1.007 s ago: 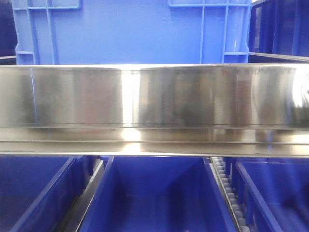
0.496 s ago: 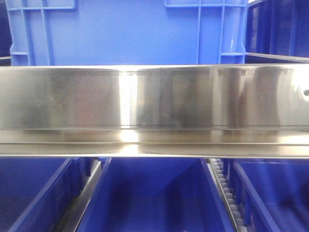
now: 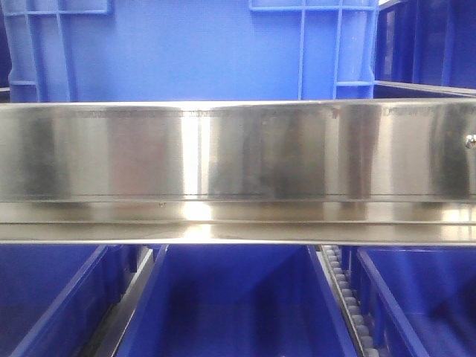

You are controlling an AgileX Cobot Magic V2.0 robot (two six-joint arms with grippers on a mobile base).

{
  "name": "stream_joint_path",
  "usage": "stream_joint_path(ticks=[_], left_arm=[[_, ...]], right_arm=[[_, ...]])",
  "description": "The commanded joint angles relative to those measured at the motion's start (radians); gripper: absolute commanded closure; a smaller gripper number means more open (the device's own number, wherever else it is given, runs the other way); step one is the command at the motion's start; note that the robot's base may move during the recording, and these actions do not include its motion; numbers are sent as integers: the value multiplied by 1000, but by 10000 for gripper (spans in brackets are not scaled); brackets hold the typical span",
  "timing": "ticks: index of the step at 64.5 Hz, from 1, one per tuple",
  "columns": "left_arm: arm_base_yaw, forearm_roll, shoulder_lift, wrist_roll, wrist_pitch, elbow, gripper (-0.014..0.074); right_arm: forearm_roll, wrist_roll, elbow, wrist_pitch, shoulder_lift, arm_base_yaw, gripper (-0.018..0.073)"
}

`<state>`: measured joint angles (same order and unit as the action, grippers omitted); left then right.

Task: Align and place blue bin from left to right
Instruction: 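Clamp the rim of the large blue bin with both grippers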

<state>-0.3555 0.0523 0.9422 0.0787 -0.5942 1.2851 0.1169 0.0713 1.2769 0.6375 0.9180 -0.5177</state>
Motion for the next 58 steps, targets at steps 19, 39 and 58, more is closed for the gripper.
stream_joint_path(ticks=[19,39,58], left_arm=[[76,-3,510,4,-459,640,67],[152,-107,805,-1,-627,927,67],[176,-115,924,-9,-588,927,67]], right_arm=[[-138,-186,608,521,489,-13,-10],[-149,-259,870,584,774,-11,-10],[-140,-309,875,584,905,1,-10]])
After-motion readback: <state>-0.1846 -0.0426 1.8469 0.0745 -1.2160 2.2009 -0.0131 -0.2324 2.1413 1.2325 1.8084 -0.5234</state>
